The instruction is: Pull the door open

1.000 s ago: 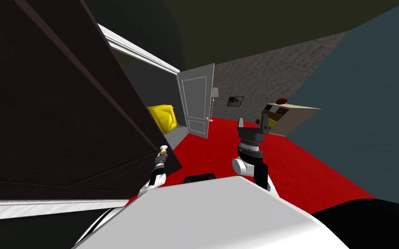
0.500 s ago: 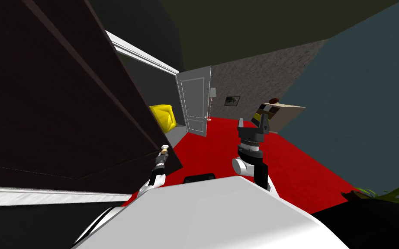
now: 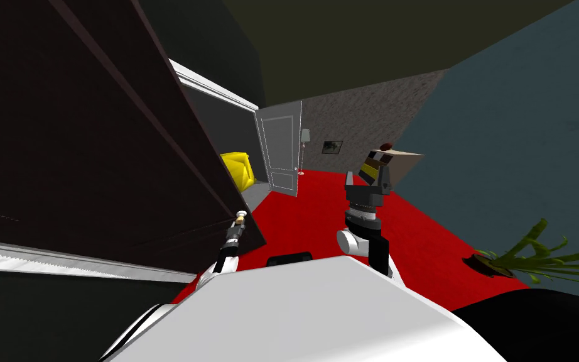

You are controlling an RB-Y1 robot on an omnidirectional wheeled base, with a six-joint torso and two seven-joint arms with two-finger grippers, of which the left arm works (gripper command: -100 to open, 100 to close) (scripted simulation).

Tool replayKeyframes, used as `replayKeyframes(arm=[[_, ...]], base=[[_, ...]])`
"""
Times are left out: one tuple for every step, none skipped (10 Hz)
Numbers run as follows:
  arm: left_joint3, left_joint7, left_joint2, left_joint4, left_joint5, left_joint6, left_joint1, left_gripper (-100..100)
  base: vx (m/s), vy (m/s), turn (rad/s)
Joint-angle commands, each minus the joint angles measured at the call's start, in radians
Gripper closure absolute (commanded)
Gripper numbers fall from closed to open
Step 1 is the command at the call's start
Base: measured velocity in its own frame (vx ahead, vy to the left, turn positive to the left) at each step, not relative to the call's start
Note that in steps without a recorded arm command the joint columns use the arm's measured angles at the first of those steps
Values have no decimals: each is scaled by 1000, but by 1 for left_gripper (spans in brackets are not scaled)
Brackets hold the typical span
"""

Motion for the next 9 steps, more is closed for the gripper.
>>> replayKeyframes(arm=[[0, 0, 0, 0, 0, 0, 0, 100], [-17, 17, 8, -4, -10, -6, 9, 100], [-22, 23, 11, -5, -13, -8, 11, 100], [-34, 36, 19, -7, -20, -14, 16, 100], [-47, 51, 27, -10, -28, -21, 21, 100], [-61, 66, 35, -13, -37, -28, 27, 100], [-74, 80, 43, -16, -44, -34, 32, 100], [-84, 92, 50, -19, -51, -39, 37, 100], [-93, 101, 55, -20, -56, -44, 40, 100]], base=[[-91, 0, -10], [-140, 18, -49], [-163, 31, -55], [-187, 42, -72], [-190, 65, -78], [-177, 34, -79], [-213, 37, -63], [-208, 41, -73], [-184, 54, -56]])
